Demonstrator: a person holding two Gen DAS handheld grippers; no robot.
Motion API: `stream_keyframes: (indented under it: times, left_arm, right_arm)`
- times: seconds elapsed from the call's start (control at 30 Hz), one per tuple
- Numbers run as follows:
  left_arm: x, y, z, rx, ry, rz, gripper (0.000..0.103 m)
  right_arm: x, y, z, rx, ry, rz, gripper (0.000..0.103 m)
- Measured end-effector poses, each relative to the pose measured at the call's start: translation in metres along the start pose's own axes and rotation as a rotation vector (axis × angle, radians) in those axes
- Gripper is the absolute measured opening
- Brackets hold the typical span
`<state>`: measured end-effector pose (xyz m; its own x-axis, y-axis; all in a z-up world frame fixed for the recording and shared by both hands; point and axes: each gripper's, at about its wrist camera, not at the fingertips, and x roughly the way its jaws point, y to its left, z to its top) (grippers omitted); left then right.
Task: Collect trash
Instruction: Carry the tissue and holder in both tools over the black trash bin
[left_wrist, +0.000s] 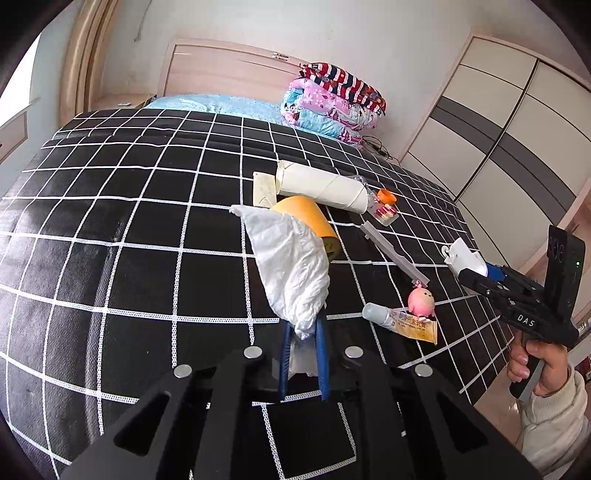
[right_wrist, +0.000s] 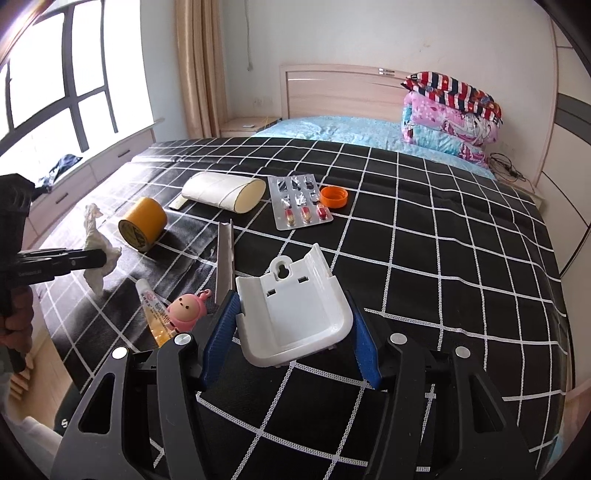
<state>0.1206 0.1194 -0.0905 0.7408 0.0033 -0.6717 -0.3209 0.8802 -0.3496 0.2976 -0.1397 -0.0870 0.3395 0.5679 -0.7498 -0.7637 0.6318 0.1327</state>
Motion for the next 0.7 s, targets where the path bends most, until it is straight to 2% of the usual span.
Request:
stream_keyframes:
  times: [0.43, 0.7]
  left_arm:
    - [-0.046, -0.026, -0.029, 0.056, -0.032, -0.034, 0.011]
    - [-0.07, -0.047, -0.058, 0.125, -0.009, -0.085, 0.011]
  right_arm:
    - [-0.053, 0.032, -0.024, -0.008, -0.059, 0.036, 0.057]
    - [-0.078, 0.06, -0.052, -0.012, -0.058, 0.083, 0.057]
